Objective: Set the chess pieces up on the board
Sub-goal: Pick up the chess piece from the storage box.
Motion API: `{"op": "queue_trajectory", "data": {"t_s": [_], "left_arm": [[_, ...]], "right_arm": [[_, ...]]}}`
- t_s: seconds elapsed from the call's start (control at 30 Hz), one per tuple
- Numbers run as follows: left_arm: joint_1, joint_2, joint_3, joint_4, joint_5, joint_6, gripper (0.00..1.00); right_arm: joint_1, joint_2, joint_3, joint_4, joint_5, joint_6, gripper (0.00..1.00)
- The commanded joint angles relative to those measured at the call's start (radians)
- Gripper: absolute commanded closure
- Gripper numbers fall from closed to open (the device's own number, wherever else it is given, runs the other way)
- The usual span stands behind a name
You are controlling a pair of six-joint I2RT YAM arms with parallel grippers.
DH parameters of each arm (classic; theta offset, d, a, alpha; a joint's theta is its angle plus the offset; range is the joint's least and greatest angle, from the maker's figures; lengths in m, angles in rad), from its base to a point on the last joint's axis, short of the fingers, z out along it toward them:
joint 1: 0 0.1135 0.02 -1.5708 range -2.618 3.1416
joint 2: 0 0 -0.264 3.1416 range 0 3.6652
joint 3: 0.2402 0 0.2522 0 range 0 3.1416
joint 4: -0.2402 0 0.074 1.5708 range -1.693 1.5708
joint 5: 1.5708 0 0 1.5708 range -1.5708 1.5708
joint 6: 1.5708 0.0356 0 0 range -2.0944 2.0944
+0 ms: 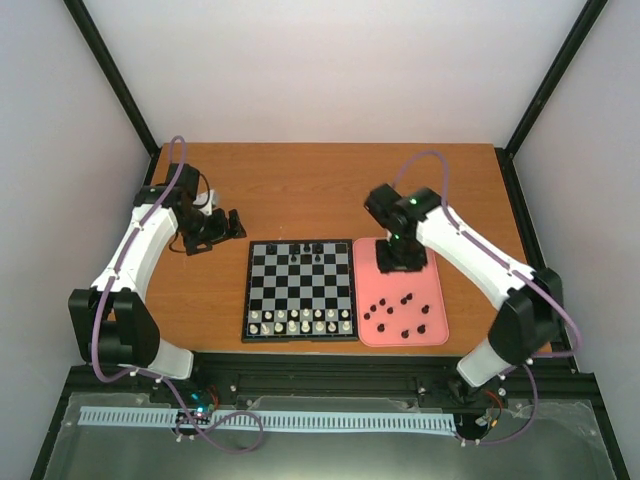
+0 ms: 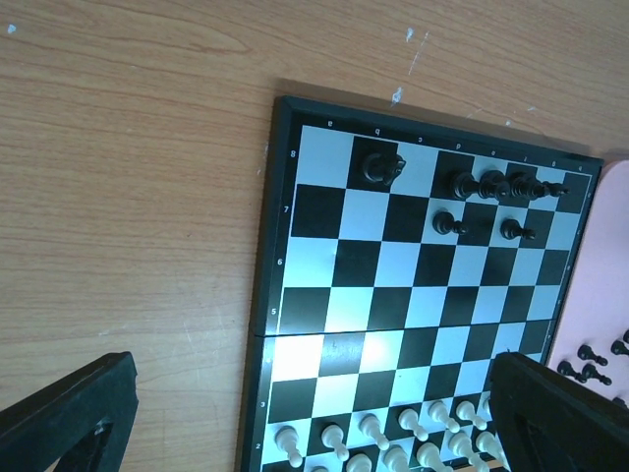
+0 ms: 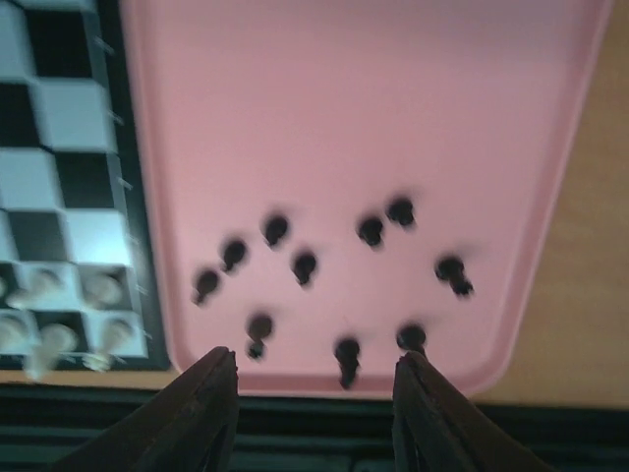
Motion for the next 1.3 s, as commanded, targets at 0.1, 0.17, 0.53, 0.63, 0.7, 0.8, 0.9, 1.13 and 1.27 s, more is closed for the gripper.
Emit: {"op": "queue_trajectory", "data": {"t_s": [0.1,0.17,0.53,0.63,0.7,0.8,0.9,1.13,1.27], "left_arm": [[-0.003,-0.005,0.006,0.003,0.029,-0.003,0.00],[-0.004,-0.008,0.001,0.005,0.032,-0.004,0.00],[-0.003,-0.006,0.004,0.003,0.028,-0.004,0.00],[-0.003,-0.006,0.011,0.000,0.021,-0.001,0.00],[-0.003,-0.005,0.016,-0.005,0.017,0.000,0.00],[-0.003,-0.003,0.020,-0.008,0.013,0.002,0.00],[-0.003,-0.003,0.019,-0.010,0.009,0.003,0.00],[-0.003,0.009,0.018,-0.004,0.007,0.002,0.00],[-0.003,0.015,0.023,-0.004,0.009,0.004,0.00]], "right_arm": [[-0.034,-0.236,-0.355,-0.003,-0.016,0.191,0.57],[-0.056,-0.309,-0.445,0.021,-0.024,0.225,0.58],[-0.214,-0.328,-0.683,0.253,-0.161,0.168,0.59],[-0.227,-0.293,-0.692,0.295,-0.157,0.151,0.60],[-0.244,-0.274,-0.703,0.308,-0.165,0.138,0.62],[-0.255,-0.269,-0.723,0.309,-0.167,0.136,0.63],[-0.257,-0.287,-0.739,0.296,-0.166,0.145,0.63],[-0.264,-0.304,-0.775,0.305,-0.187,0.163,0.66],[-0.266,-0.292,-0.772,0.327,-0.184,0.165,0.69]]}}
